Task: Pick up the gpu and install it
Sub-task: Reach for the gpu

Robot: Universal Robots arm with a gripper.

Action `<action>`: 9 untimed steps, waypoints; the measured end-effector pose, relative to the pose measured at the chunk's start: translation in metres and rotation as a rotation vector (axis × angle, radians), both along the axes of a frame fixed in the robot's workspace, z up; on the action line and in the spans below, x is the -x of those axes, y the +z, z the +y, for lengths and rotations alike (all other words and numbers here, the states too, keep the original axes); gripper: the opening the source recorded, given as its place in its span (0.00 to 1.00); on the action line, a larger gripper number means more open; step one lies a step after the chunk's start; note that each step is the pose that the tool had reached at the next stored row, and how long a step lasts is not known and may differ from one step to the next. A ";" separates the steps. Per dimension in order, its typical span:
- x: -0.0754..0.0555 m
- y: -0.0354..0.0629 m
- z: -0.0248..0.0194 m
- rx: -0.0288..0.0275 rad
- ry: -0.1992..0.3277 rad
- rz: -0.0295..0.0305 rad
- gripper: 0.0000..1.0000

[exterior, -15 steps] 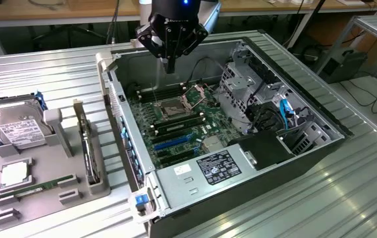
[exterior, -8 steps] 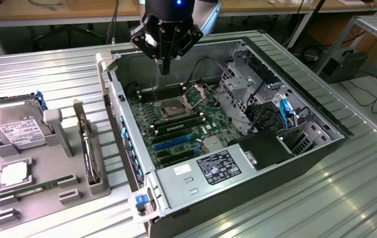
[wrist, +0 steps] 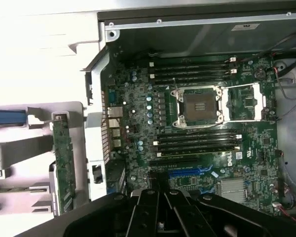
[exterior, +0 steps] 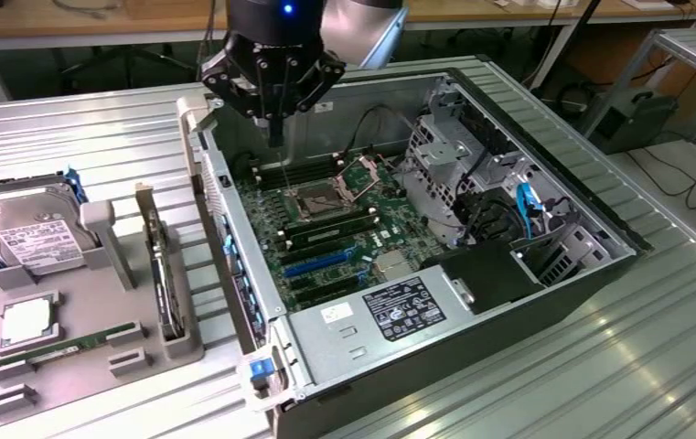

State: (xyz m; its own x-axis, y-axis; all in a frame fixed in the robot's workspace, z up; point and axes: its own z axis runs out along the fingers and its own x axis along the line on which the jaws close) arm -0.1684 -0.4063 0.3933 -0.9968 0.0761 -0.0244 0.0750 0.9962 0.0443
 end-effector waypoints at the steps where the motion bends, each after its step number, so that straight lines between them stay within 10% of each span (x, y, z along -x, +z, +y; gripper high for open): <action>1: 0.004 -0.0001 -0.0006 -0.0001 0.000 -0.0001 0.11; 9: 0.050 -0.0004 -0.0075 -0.0001 0.000 -0.0001 0.11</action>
